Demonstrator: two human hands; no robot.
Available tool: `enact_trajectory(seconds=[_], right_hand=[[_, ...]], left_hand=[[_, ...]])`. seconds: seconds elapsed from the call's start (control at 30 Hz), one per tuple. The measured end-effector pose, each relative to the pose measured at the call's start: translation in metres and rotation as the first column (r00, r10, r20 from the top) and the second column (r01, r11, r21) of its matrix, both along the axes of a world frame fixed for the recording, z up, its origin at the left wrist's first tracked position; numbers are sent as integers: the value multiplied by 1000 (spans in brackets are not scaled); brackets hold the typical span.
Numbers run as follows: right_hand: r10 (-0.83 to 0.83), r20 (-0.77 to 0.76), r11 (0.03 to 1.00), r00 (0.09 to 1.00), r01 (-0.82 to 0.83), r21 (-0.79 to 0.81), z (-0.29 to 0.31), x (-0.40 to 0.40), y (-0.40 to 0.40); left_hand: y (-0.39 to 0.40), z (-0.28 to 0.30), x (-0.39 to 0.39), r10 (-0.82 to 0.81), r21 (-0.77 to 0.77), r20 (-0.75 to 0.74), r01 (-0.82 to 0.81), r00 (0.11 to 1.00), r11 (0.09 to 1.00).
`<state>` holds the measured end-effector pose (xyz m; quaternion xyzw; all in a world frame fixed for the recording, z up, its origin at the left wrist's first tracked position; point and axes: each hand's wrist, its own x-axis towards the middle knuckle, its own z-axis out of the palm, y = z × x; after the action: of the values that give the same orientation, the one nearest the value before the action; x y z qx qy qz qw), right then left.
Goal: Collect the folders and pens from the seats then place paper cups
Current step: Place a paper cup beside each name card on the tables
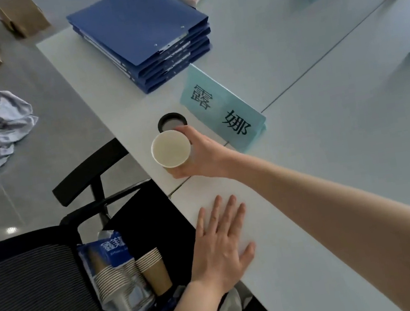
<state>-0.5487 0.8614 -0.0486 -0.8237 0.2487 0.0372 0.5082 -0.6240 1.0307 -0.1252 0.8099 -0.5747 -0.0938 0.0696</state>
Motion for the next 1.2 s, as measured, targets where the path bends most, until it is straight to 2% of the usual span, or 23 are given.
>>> enact_trajectory(seconds=[0.23,0.3,0.5,0.57,0.67,0.77,0.9,1.03,1.13,1.2], right_hand=[[-196,84,980,977,193,40,-6,-21,-7],[-245,95,970,965,243,30,-3,-42,-12],[-449,128,889,884,429,158,1,-126,-27],[-528,139,846,838,505,170,-3,-146,-31],[-609,142,793,780,591,150,-10,-157,-39],[-629,149,777,763,615,131,-15,-160,-48],[-591,178,802,787,597,25,-19,-152,-57],[-597,170,797,784,604,16,-20,-150,-63],[-588,108,809,801,586,58,-18,-159,-64],[-588,29,809,809,587,29,-18,-173,-62]], left_hand=[[0,2,0,-9,32,25,8,1000,999],[-1,4,-2,-8,56,30,6,1000,998],[-2,12,-4,10,96,1,-10,1000,995],[-8,15,-8,48,103,-22,-45,999,994],[-24,17,-24,213,103,-87,-203,973,974],[-34,15,-39,302,101,-70,-294,951,950],[-34,10,-41,296,94,3,-295,955,951],[-35,10,-40,297,109,13,-297,955,949],[-35,9,-40,289,104,26,-290,957,951],[-34,9,-40,284,111,17,-284,959,952]])
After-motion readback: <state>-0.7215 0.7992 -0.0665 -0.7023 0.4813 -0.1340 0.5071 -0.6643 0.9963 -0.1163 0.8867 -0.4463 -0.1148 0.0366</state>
